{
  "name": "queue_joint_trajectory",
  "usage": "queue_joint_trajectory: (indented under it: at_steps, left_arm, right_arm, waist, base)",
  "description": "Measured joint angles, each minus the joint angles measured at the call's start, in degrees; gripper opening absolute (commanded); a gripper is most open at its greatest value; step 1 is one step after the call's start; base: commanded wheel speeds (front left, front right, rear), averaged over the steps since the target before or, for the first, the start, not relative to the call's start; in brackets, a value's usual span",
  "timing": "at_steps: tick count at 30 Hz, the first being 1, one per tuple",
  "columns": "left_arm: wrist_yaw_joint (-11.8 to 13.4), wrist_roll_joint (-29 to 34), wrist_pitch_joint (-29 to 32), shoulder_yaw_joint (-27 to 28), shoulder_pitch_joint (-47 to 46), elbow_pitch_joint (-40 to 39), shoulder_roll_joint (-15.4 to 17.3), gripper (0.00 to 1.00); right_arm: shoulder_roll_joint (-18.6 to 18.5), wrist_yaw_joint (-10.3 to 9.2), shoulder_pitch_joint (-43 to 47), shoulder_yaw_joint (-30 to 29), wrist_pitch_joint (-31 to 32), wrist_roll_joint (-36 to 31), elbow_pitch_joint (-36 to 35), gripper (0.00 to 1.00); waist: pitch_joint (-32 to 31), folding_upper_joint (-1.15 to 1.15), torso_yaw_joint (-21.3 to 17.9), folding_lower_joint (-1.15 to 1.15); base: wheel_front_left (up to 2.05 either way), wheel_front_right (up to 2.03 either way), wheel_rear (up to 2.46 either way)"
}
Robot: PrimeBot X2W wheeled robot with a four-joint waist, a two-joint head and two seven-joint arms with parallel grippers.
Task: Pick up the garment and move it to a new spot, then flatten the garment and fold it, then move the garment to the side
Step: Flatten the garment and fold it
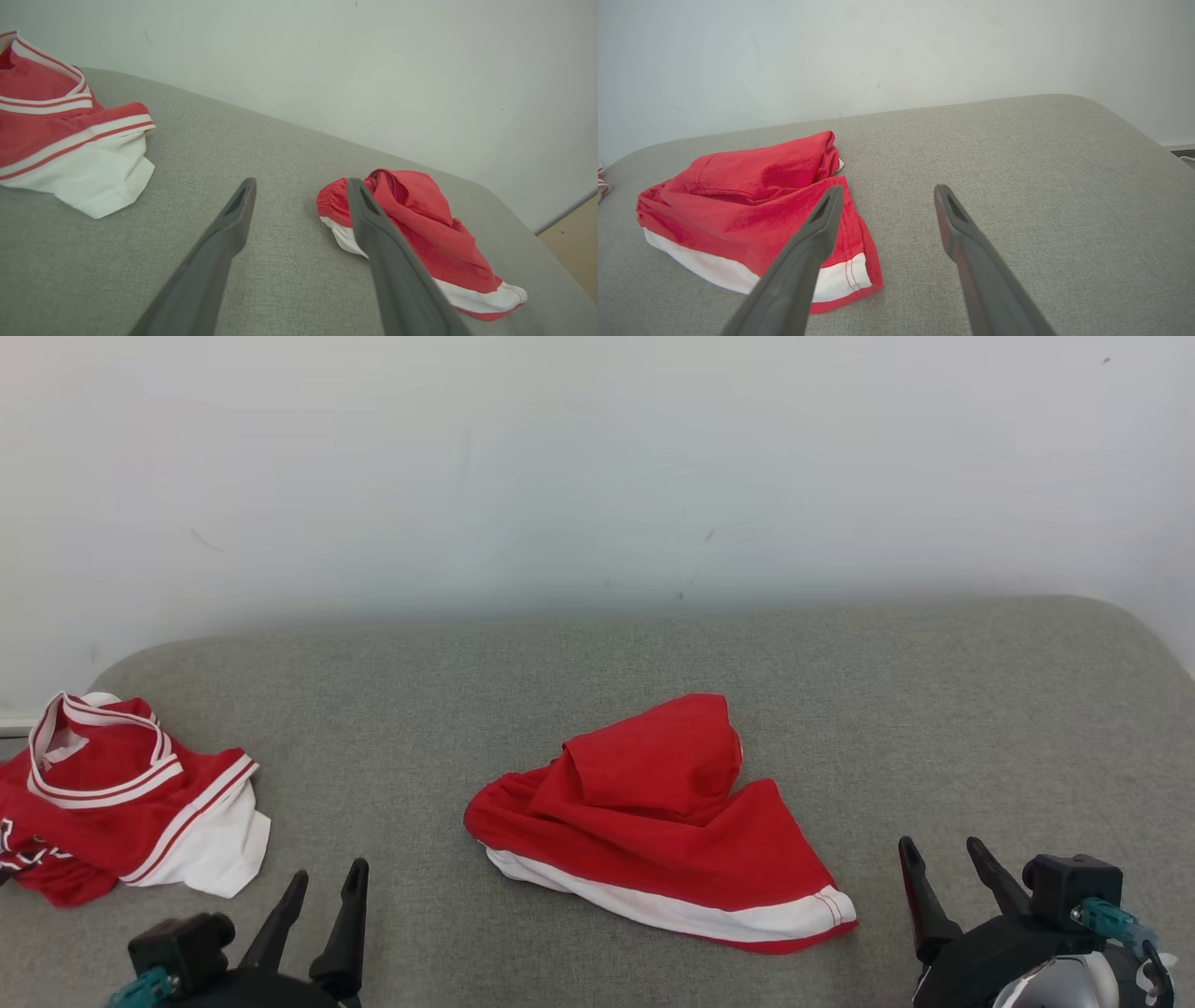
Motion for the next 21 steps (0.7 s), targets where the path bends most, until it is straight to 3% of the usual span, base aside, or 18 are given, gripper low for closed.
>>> queue_joint_trajectory:
  at_steps: [21]
  left_arm:
    - [0.0, 7.2, 0.0, 3.5, 9.5, -1.6, 2.6, 1.00]
  right_arm:
    - [1.1, 0.82, 2.0, -0.9, -5.5, 1.7, 2.3, 1.00]
  waist:
    - [0.1, 0.00, 3.2, 0.00]
  base:
    - [0.00, 0.00, 0.00]
